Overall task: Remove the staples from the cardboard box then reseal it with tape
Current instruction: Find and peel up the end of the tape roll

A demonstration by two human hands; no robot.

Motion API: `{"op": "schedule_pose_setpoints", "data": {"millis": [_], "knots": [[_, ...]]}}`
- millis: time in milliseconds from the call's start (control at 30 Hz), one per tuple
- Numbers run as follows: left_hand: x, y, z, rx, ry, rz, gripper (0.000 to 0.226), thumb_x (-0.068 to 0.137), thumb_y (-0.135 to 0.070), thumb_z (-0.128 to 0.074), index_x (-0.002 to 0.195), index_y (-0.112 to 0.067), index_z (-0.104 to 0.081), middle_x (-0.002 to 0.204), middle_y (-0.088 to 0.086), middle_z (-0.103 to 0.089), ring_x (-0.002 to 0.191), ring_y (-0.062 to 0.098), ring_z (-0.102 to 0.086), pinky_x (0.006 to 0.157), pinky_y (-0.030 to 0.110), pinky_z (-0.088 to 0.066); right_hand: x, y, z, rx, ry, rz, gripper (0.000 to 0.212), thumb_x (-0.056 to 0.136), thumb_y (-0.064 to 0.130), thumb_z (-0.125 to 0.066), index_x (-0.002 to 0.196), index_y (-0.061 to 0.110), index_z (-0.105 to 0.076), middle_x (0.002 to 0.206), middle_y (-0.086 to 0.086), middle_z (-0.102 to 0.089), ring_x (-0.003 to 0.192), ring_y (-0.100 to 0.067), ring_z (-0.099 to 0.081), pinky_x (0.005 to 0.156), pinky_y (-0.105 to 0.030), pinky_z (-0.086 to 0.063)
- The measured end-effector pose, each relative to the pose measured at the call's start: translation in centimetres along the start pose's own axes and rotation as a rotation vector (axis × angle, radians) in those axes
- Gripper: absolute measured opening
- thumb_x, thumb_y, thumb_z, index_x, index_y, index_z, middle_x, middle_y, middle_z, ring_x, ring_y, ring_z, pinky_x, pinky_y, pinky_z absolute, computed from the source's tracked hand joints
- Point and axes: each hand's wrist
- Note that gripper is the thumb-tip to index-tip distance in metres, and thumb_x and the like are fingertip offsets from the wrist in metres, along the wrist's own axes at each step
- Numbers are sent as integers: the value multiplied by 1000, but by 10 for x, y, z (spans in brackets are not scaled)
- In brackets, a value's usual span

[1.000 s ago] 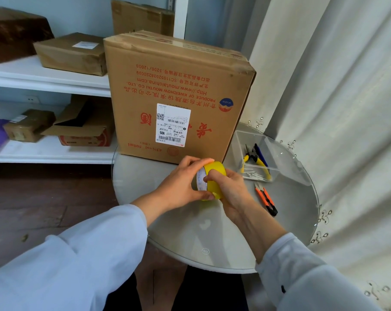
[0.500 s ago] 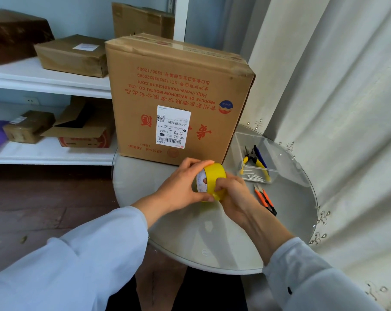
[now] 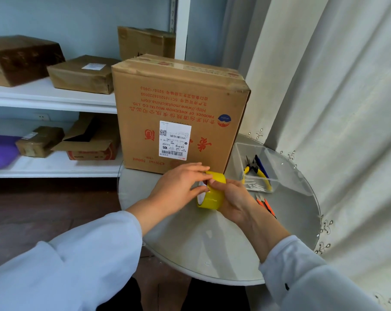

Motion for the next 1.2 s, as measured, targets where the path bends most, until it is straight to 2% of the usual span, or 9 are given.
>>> {"op": "schedule_pose_setpoints", "data": {"millis": [100, 233, 400, 500, 633, 767, 900, 1000, 1200], "knots": [[-4, 1, -3, 41, -59, -8, 34, 86, -31, -66, 120, -26, -66, 129, -9, -60, 126, 10, -50, 102, 25, -38, -1, 2, 0, -10, 8, -39, 28, 89, -4, -55, 117, -7, -57, 104, -24, -60, 93, -34, -58, 90, -50, -46], [-8, 1, -7, 82, -151, -64, 28, 79, -30, -63, 103, -21, -75, 110, -3, -71, 100, 20, -67, 81, 34, -56, -1, 3, 3, -29, 49, -22, 18, 89, -11, -49, 93, 0, -63, 87, -17, -62, 75, -27, -59, 74, -40, -48], [-12, 2, -8, 114, -159, -98, 23, 79, -27, -63, 95, -19, -77, 103, -2, -73, 90, 21, -69, 71, 32, -58, -1, 6, 3, 27, 30, -83, 20, 89, -9, -42, 89, 6, -56, 86, -14, -56, 75, -24, -54, 72, -37, -47], [-15, 2, -9, 146, -199, -118, 28, 84, -33, -54, 92, -18, -77, 100, -2, -73, 87, 20, -69, 67, 29, -58, -3, 7, 3, 13, 95, -45, 24, 93, -9, -40, 95, 4, -60, 87, -12, -62, 77, -22, -59, 73, -35, -49], [-12, 1, -11, 147, -218, -103, 33, 84, -34, -49, 92, -18, -77, 101, -3, -73, 88, 18, -69, 70, 27, -58, -1, 4, 6, 24, 119, 2, 23, 95, -4, -44, 111, 3, -59, 93, -12, -66, 82, -21, -63, 71, -29, -55], [-2, 3, -10, 85, -208, -18, 18, 79, -29, -68, 91, -16, -75, 109, -2, -71, 96, 19, -67, 79, 31, -56, 2, 5, 5, 40, 140, 0, 24, 96, -1, -45, 116, 1, -59, 94, -13, -66, 83, -21, -63, 69, -28, -57], [7, -2, -14, -38, -161, 75, 29, 82, -28, -71, 110, -21, -72, 123, -8, -65, 110, 11, -62, 92, 28, -49, 7, 6, 4, 87, 87, -28, 17, 97, 7, -48, 109, 2, -60, 87, -15, -67, 72, -19, -64, 63, -30, -58], [7, -2, -17, -73, -162, 72, 28, 81, -26, -73, 108, -20, -73, 121, -6, -66, 107, 13, -64, 89, 32, -52, 9, 7, 4, 82, 70, -23, 16, 98, 6, -47, 105, 3, -60, 86, -13, -67, 64, -16, -66, 58, -28, -59], [7, 1, -18, -78, -162, 97, 26, 79, -27, -74, 104, -19, -73, 120, -5, -66, 105, 18, -66, 83, 36, -54, 7, 10, 7, 100, 180, -10, 24, 95, -5, -43, 111, -3, -60, 93, -17, -67, 69, -18, -68, 65, -31, -59]]}}
Point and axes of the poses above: each hand's wrist, its own x-axis towards the middle knuckle, its own z-axis out of the back of the hand, y = z × x
